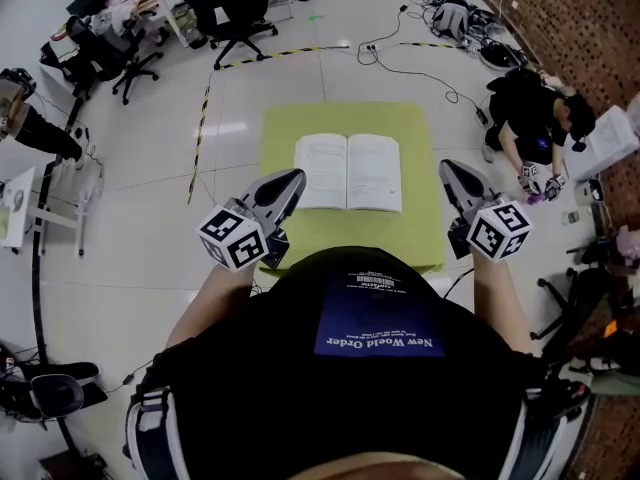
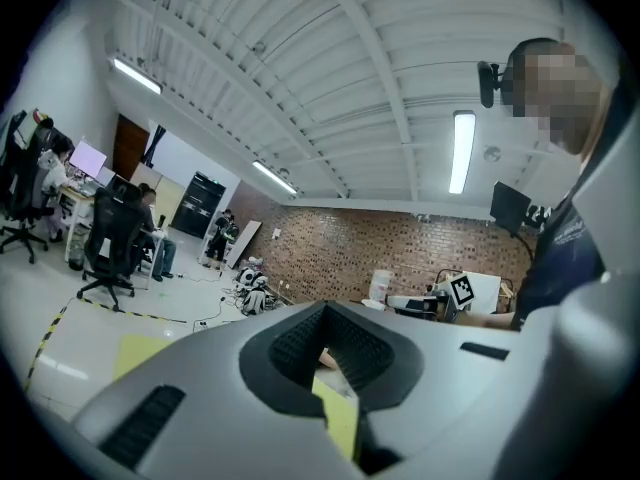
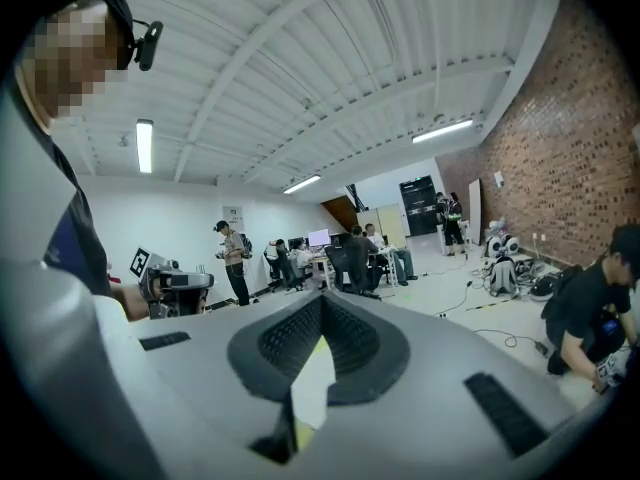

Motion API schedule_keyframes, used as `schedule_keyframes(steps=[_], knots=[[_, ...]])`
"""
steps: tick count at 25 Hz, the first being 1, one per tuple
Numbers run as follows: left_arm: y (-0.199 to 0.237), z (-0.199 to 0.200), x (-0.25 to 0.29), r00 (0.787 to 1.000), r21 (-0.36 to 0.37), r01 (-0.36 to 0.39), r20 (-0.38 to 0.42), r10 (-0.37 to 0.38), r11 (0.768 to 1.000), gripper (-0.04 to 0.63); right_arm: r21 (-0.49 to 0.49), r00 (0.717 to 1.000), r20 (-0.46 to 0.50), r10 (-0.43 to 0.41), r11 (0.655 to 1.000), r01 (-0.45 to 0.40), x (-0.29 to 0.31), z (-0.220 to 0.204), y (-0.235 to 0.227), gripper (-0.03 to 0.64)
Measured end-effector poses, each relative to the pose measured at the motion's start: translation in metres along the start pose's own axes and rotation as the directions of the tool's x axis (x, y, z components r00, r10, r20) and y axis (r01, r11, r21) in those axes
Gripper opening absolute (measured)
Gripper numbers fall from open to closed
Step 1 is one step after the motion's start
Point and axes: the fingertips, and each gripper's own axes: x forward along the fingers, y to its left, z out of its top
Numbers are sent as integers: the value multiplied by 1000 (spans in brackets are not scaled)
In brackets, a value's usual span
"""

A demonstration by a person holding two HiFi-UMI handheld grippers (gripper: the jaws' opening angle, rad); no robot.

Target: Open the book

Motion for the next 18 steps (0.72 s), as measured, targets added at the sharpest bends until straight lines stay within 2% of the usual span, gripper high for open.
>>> schedule_keyframes(steps=[18], knots=[[8, 2, -22, 999, -4, -42, 19, 42, 999, 2, -64, 999, -35, 26, 998, -28, 19, 0, 15, -15]])
